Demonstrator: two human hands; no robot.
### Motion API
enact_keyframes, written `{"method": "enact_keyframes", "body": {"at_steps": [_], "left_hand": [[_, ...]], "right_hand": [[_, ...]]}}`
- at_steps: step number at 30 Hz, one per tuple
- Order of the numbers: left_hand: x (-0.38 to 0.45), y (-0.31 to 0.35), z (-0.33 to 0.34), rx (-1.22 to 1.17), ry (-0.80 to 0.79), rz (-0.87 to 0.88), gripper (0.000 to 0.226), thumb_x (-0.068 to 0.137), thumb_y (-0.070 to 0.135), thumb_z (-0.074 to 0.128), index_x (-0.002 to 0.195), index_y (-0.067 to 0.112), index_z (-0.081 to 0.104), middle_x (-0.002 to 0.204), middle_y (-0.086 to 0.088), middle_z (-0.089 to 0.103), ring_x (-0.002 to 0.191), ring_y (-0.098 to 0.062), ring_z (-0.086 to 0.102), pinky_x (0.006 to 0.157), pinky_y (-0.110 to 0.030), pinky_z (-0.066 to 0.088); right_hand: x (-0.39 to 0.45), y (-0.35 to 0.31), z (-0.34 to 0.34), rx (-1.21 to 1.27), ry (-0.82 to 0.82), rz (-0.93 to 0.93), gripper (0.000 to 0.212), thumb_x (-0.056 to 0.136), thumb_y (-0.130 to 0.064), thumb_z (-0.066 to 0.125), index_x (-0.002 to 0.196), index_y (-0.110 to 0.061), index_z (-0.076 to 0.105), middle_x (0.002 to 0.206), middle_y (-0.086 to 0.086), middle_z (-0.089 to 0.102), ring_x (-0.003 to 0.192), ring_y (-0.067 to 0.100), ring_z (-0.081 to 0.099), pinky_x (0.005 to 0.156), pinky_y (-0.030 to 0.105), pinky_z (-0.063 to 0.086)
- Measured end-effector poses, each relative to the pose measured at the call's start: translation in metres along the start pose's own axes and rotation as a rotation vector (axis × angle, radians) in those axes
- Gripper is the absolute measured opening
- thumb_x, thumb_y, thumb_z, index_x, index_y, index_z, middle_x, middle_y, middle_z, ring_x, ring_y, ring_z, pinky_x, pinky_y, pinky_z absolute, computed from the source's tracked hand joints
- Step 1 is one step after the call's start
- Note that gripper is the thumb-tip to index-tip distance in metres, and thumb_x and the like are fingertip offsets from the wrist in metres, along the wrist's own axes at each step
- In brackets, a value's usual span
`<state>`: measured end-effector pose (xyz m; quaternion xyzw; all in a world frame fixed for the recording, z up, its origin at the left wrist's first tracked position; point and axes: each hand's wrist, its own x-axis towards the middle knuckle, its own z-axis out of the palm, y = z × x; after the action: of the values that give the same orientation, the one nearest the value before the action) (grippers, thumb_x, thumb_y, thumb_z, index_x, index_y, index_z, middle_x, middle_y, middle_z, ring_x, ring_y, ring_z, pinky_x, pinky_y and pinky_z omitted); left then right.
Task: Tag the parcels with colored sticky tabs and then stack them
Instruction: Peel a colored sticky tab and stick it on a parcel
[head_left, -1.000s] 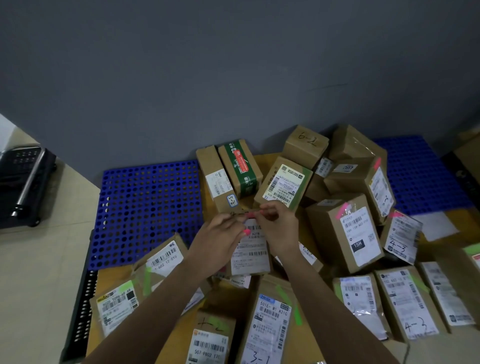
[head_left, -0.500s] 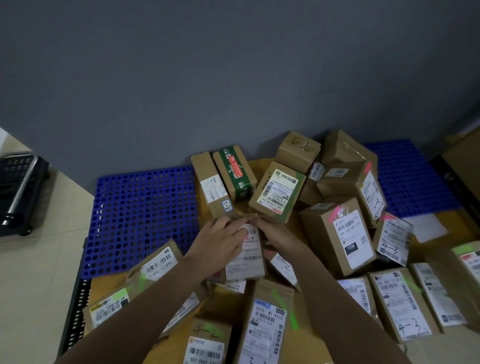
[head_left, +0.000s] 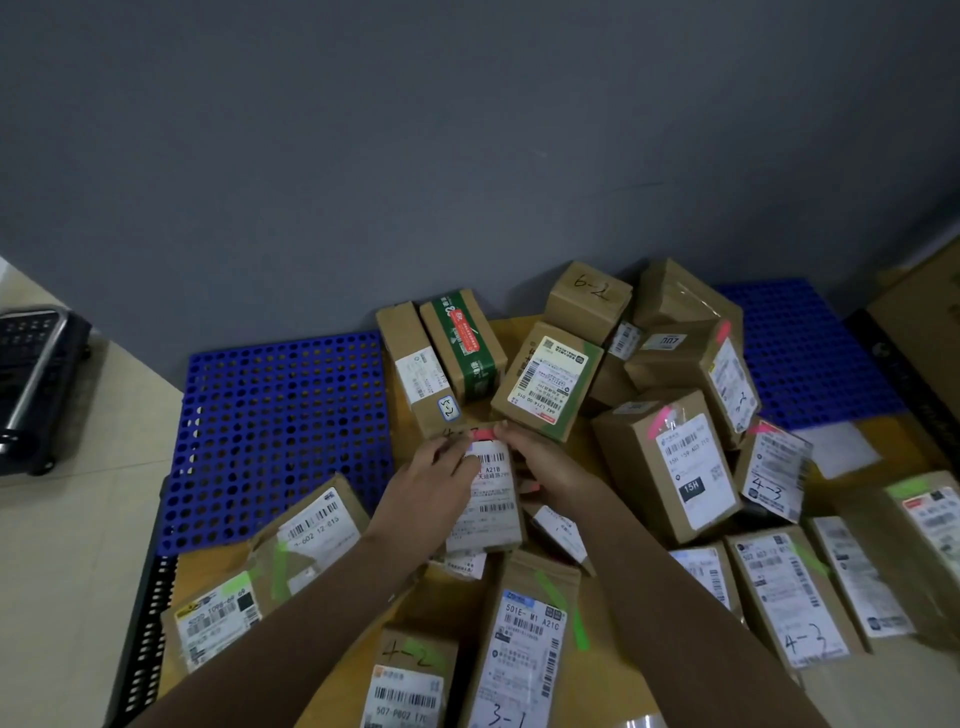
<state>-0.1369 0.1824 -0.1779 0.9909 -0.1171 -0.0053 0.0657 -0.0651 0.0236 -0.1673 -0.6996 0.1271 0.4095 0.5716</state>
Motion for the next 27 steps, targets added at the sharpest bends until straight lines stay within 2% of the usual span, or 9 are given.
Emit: {"method": "enact_keyframes", "body": {"at_steps": [3,6,8,11,15,18,20,23,27], "left_hand": [[0.000,-0.001,-0.006,-0.076,-0.001,-0.017,0.024,0.085,0.017,0.067,0.107,0.015,0.060,0.133,-0.002,0.056,0.119,-0.025,0.050,0.074,-0.034,0.059],[0.000,0.002,-0.015,-0.208,0.026,-0.042,0.028,0.100,0.023,0.042,0.126,0.017,0.050,0.149,0.005,0.036,0.132,-0.017,0.034,0.095,-0.032,0.049],[-0.001,0.010,-0.026,-0.316,0.065,-0.039,0.036,0.100,0.032,0.033,0.124,0.015,0.054,0.143,0.003,0.041,0.127,-0.019,0.039,0.096,-0.032,0.047],[-0.004,0.026,-0.035,-0.448,0.130,0.029,0.041,0.096,0.037,0.035,0.106,0.013,0.066,0.121,-0.001,0.055,0.112,-0.021,0.046,0.090,-0.033,0.045],[-0.004,0.050,-0.035,-0.584,-0.028,0.018,0.027,0.095,0.032,0.053,0.111,0.017,0.069,0.112,0.003,0.055,0.108,-0.018,0.042,0.089,-0.032,0.039],[-0.004,0.062,-0.032,-0.607,-0.155,0.004,0.039,0.093,0.040,0.054,0.128,0.024,0.060,0.128,0.009,0.048,0.120,-0.013,0.033,0.095,-0.023,0.028],[-0.004,0.061,-0.026,-0.490,-0.160,-0.026,0.045,0.092,0.046,0.051,0.133,0.028,0.053,0.141,0.006,0.040,0.131,-0.016,0.025,0.108,-0.031,0.024],[-0.005,0.055,-0.016,-0.264,-0.102,-0.111,0.058,0.091,0.054,0.047,0.142,0.028,0.038,0.153,-0.003,0.016,0.141,-0.025,0.004,0.116,-0.049,0.011],[0.004,0.050,-0.013,-0.246,-0.222,-0.291,0.088,0.083,0.070,0.043,0.151,0.032,0.001,0.155,-0.007,-0.018,0.142,-0.033,-0.018,0.113,-0.058,-0.003]], "right_hand": [[-0.006,0.006,-0.003,0.090,0.040,-0.057,0.057,0.079,-0.068,0.058,0.121,-0.029,0.058,0.118,0.002,0.063,0.106,0.023,0.059,0.098,0.043,0.044],[-0.028,0.014,-0.003,0.102,0.280,-0.378,0.029,0.091,-0.036,0.062,0.120,-0.031,0.058,0.127,-0.004,0.054,0.114,0.011,0.054,0.090,0.025,0.047],[-0.047,0.021,-0.002,0.125,0.259,-0.597,0.020,0.092,-0.013,0.061,0.110,-0.023,0.064,0.116,-0.001,0.061,0.103,0.003,0.061,0.078,0.019,0.050],[-0.069,0.035,0.003,-0.008,0.200,-0.717,0.014,0.090,-0.011,0.063,0.100,-0.018,0.070,0.100,-0.001,0.070,0.092,0.009,0.066,0.077,0.023,0.053],[-0.092,0.053,-0.003,0.048,0.349,-0.654,0.011,0.087,-0.006,0.065,0.090,-0.013,0.073,0.087,-0.001,0.073,0.083,0.010,0.066,0.075,0.021,0.052],[-0.108,0.072,-0.021,0.101,0.547,-0.536,0.008,0.089,-0.009,0.064,0.092,-0.009,0.072,0.089,-0.003,0.071,0.079,0.001,0.063,0.069,0.011,0.048],[-0.111,0.092,-0.038,-0.118,0.657,-0.404,0.007,0.090,-0.011,0.063,0.091,-0.011,0.070,0.086,-0.010,0.065,0.074,-0.002,0.059,0.063,0.005,0.043],[-0.098,0.130,-0.054,-0.559,0.593,-0.207,0.014,0.090,-0.010,0.060,0.085,-0.014,0.073,0.079,-0.007,0.065,0.070,0.005,0.055,0.061,0.006,0.037],[-0.076,0.156,-0.056,-0.750,0.400,-0.073,0.020,0.093,-0.013,0.054,0.092,-0.012,0.075,0.094,0.005,0.072,0.084,0.018,0.064,0.074,0.024,0.046]]}}
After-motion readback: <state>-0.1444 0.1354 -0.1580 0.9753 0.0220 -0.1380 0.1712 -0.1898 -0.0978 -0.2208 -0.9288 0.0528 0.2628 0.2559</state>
